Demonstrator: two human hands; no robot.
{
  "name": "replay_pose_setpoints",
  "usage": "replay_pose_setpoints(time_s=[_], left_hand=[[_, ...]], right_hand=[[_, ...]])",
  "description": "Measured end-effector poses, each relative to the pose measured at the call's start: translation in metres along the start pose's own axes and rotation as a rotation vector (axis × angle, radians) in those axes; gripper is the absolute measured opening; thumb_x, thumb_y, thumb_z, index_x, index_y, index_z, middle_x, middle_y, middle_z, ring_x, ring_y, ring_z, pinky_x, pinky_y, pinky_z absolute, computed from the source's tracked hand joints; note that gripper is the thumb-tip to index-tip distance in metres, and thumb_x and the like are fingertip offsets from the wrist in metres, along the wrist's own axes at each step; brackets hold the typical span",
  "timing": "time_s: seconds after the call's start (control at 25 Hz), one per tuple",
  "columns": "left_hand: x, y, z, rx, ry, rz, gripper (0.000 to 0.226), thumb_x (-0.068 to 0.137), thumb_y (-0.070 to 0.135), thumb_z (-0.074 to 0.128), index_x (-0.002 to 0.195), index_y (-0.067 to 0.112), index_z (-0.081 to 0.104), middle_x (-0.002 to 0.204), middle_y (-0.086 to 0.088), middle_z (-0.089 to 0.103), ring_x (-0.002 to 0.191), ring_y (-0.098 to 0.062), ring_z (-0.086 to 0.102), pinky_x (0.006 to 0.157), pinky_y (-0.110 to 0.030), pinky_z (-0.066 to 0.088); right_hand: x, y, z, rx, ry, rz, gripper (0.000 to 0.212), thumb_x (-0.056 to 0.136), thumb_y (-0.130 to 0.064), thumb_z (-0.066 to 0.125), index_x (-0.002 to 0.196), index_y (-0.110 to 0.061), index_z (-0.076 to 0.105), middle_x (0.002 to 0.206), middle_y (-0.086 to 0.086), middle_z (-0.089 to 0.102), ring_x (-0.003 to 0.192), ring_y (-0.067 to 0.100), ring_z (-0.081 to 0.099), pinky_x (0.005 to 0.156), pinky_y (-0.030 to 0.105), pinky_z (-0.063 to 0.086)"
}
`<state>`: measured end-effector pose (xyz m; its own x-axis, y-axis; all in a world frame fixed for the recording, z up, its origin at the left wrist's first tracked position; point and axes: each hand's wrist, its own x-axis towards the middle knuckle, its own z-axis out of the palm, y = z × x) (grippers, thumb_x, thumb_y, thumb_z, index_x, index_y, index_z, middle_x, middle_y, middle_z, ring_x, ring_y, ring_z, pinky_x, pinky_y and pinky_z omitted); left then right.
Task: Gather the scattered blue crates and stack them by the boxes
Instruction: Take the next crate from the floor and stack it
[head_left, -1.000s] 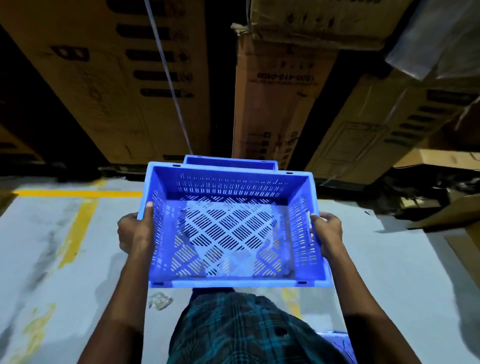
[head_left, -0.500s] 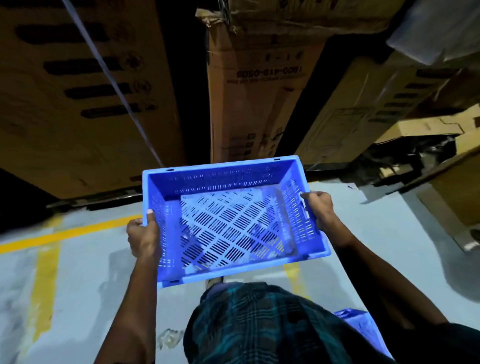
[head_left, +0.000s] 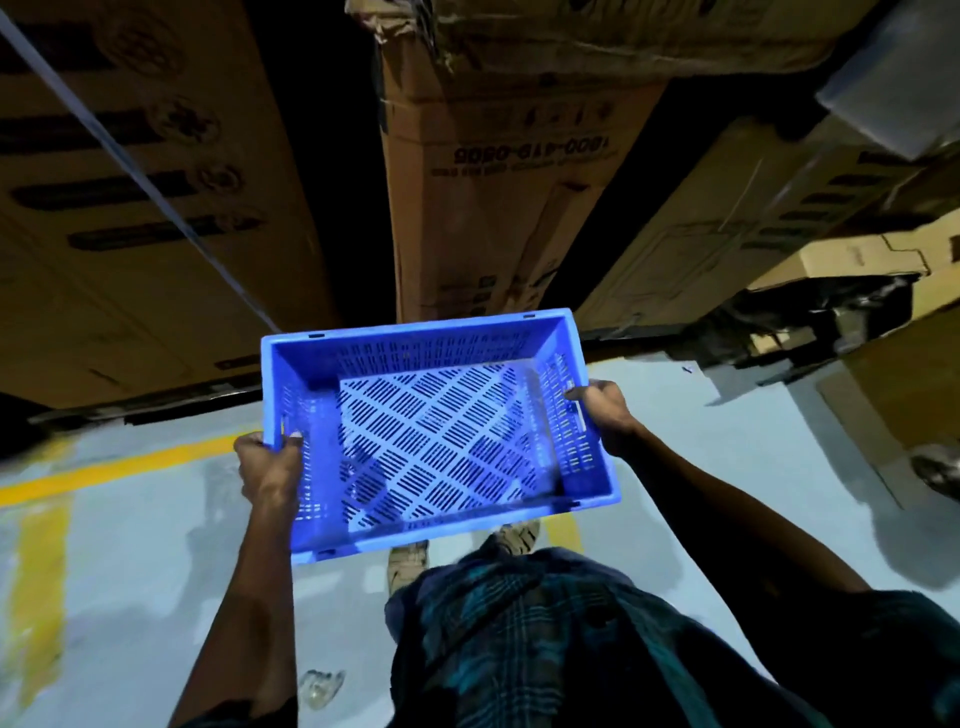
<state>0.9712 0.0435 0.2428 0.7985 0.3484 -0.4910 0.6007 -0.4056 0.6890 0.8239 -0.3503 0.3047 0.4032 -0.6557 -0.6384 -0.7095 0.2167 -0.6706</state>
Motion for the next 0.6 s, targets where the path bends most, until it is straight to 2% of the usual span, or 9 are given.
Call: replay_pose_setpoints(time_s=[0.08, 0.16, 0.2, 0.28, 0.36, 0.4, 0.48, 0.6], left_hand=[[0.010, -0.007, 0.004, -0.027, -0.024, -0.019, 0.046, 0.077, 0.034, 0.074, 0.111, 0.014, 0.050, 0.102, -0.014, 0.065, 0.092, -0.033, 0.064, 0.092, -0.048, 0.053], [0.040, -0.040, 0.011, -0.050, -0.062, -0.077, 0.056, 0.066, 0.044, 0.075, 0.108, 0.012, 0.055, 0.100, -0.017, 0.069, 0.091, -0.037, 0.069, 0.084, -0.052, 0.056], [0.051, -0.051, 0.012, -0.043, -0.071, -0.083, 0.061, 0.062, 0.046, 0.075, 0.108, 0.010, 0.058, 0.102, -0.020, 0.070, 0.090, -0.039, 0.070, 0.078, -0.052, 0.058], [0.061, -0.055, 0.010, -0.094, -0.091, -0.078, 0.061, 0.064, 0.035, 0.077, 0.111, 0.001, 0.059, 0.102, -0.022, 0.069, 0.084, -0.036, 0.071, 0.069, -0.044, 0.060], [0.027, -0.014, -0.003, -0.129, -0.112, -0.050, 0.052, 0.074, 0.019, 0.075, 0.114, -0.005, 0.053, 0.100, -0.018, 0.063, 0.073, -0.025, 0.065, 0.059, -0.033, 0.057], [0.022, -0.007, -0.005, -0.126, -0.121, -0.031, 0.043, 0.079, 0.013, 0.073, 0.112, -0.001, 0.049, 0.100, -0.016, 0.059, 0.068, -0.020, 0.061, 0.057, -0.030, 0.055], [0.012, 0.003, -0.004, -0.116, -0.133, -0.010, 0.038, 0.085, 0.004, 0.069, 0.104, 0.014, 0.038, 0.104, -0.014, 0.051, 0.069, -0.016, 0.056, 0.062, -0.032, 0.053], [0.006, 0.000, -0.010, -0.063, -0.199, -0.003, 0.046, 0.089, 0.001, 0.066, 0.110, 0.014, 0.028, 0.109, -0.013, 0.048, 0.077, -0.018, 0.057, 0.071, -0.037, 0.053]], right_hand=[[0.008, -0.011, 0.003, -0.002, -0.021, -0.001, 0.017, 0.077, -0.002, 0.065, 0.094, 0.002, 0.065, 0.084, 0.017, 0.065, 0.072, 0.028, 0.061, 0.066, 0.039, 0.054], [0.015, -0.017, 0.007, 0.010, -0.037, -0.024, 0.006, 0.079, 0.001, 0.063, 0.084, -0.002, 0.063, 0.079, 0.016, 0.064, 0.068, 0.028, 0.060, 0.064, 0.036, 0.052], [0.017, -0.019, 0.008, 0.019, -0.056, -0.031, 0.009, 0.079, 0.003, 0.062, 0.077, -0.006, 0.063, 0.075, 0.014, 0.064, 0.068, 0.028, 0.059, 0.065, 0.037, 0.051], [0.020, -0.021, 0.011, 0.043, -0.106, -0.037, 0.015, 0.079, 0.004, 0.061, 0.076, -0.010, 0.065, 0.067, 0.008, 0.066, 0.063, 0.027, 0.060, 0.066, 0.037, 0.052], [0.023, -0.019, 0.016, 0.044, -0.121, -0.049, 0.014, 0.080, 0.002, 0.062, 0.085, -0.011, 0.064, 0.074, 0.008, 0.067, 0.065, 0.025, 0.061, 0.069, 0.041, 0.055], [0.025, -0.015, 0.017, 0.036, -0.114, -0.055, 0.015, 0.080, 0.000, 0.064, 0.088, -0.012, 0.062, 0.080, 0.010, 0.067, 0.070, 0.026, 0.062, 0.074, 0.046, 0.056], [0.027, -0.008, 0.015, -0.004, -0.094, -0.088, 0.018, 0.077, -0.006, 0.067, 0.089, -0.018, 0.062, 0.087, 0.008, 0.071, 0.074, 0.028, 0.066, 0.083, 0.050, 0.056], [0.021, 0.009, 0.002, -0.195, -0.123, -0.213, 0.036, 0.070, -0.016, 0.061, 0.104, -0.028, 0.066, 0.096, 0.004, 0.076, 0.083, 0.028, 0.073, 0.082, 0.049, 0.060]])
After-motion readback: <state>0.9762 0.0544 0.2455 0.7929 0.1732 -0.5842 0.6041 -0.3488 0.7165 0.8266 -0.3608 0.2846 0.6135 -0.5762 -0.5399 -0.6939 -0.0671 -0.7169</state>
